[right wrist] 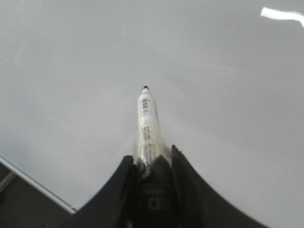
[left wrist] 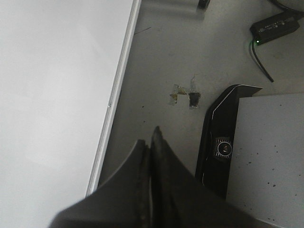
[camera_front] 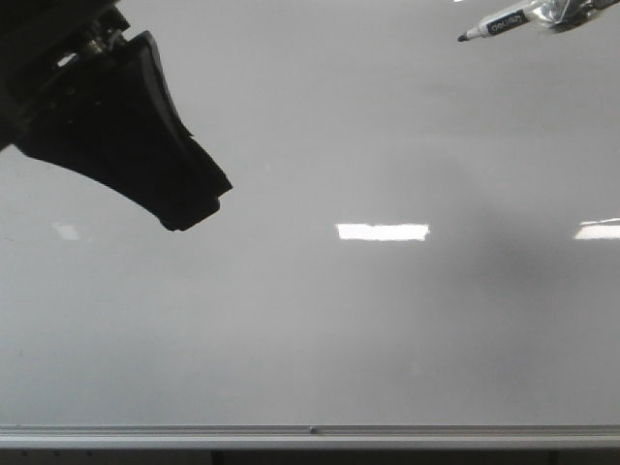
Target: Write number 4 on whiteboard
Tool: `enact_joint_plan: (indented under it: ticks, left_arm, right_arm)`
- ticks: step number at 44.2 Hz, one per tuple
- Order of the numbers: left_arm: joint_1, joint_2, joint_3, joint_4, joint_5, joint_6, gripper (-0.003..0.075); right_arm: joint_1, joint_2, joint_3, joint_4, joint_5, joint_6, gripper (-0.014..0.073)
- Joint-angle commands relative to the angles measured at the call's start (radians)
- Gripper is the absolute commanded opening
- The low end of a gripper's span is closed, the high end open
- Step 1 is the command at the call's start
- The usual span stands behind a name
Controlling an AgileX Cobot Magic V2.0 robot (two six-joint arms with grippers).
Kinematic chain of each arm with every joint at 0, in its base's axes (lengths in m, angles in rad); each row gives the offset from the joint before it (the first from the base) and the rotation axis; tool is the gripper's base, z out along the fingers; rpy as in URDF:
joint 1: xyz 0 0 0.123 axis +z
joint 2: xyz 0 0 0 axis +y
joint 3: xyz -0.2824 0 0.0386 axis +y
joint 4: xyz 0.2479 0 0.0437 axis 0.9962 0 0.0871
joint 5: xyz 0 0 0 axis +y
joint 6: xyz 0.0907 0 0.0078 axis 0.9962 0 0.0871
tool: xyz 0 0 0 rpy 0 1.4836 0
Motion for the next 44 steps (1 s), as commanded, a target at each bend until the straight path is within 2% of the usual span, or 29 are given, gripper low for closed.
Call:
enact_joint_plan:
  ticks: [1,8,16,24,33,44]
  left_arm:
    - [-0.006,-0.029,-0.033,-0.035,-0.037,-0.011,-0.002]
    - [-0.006,-0.029,-0.033,-0.035,-0.037,-0.011,-0.002]
    - [-0.006,-0.029,-0.033,-0.035,-0.037,-0.011,-0.002]
    - [-0.006,-0.029,-0.033,-0.035,-0.037,-0.011,-0.002]
    - [-0.006,-0.029,-0.033,-0.035,-0.037,-0.011,-0.002]
    - [-0.006,-0.029,-0.033,-0.035,-0.037,-0.011,-0.002]
  right_arm:
    - [-0.005,0.053,-0.092,0.04,-0.055,0.004,-0.0062]
    - [-0.005,0.169,-0.191,0.043,-0.064,0.004,-0.0062]
    - [-0.005,0.236,-0.23,0.044,-0.094,0.004,-0.0062]
    - [-0.005,0.255,-0.23,0.044,-0.083,0.004,-0.0062]
    - [-0.003,0.313,-0.222,0.041,0.004,0.004,-0.0062]
    - [0.064,0.328,-0.105,0.037,-0.028,0.004,-0.0062]
